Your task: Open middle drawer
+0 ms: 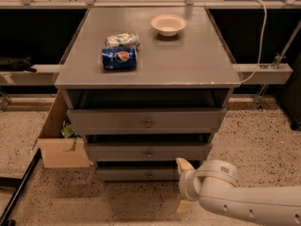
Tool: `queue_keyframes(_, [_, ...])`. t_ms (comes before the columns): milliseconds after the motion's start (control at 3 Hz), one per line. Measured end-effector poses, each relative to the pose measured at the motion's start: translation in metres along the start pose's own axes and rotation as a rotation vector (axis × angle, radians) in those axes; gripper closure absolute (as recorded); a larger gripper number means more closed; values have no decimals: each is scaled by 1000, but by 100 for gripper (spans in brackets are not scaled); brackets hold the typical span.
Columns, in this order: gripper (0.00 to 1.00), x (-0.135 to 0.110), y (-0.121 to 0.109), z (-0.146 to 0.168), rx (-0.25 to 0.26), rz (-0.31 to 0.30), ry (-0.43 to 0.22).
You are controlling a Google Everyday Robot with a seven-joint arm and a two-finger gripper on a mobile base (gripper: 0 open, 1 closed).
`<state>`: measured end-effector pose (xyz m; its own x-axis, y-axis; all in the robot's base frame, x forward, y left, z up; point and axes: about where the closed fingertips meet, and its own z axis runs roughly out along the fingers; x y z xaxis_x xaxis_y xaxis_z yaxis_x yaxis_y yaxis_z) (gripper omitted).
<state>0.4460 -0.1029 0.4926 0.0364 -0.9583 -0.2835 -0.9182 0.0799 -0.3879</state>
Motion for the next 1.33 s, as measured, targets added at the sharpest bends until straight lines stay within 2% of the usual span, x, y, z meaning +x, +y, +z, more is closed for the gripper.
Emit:
queue_keyframes(333, [0,0,1,1,-13,11,24])
queue_keyframes(667, [0,-8,-13,18,-45,23,53])
queue_keyframes(1000, [0,-18,-47,44,-66,61,79])
queue_keyframes(1333, [0,-18,-47,44,-67,61,79])
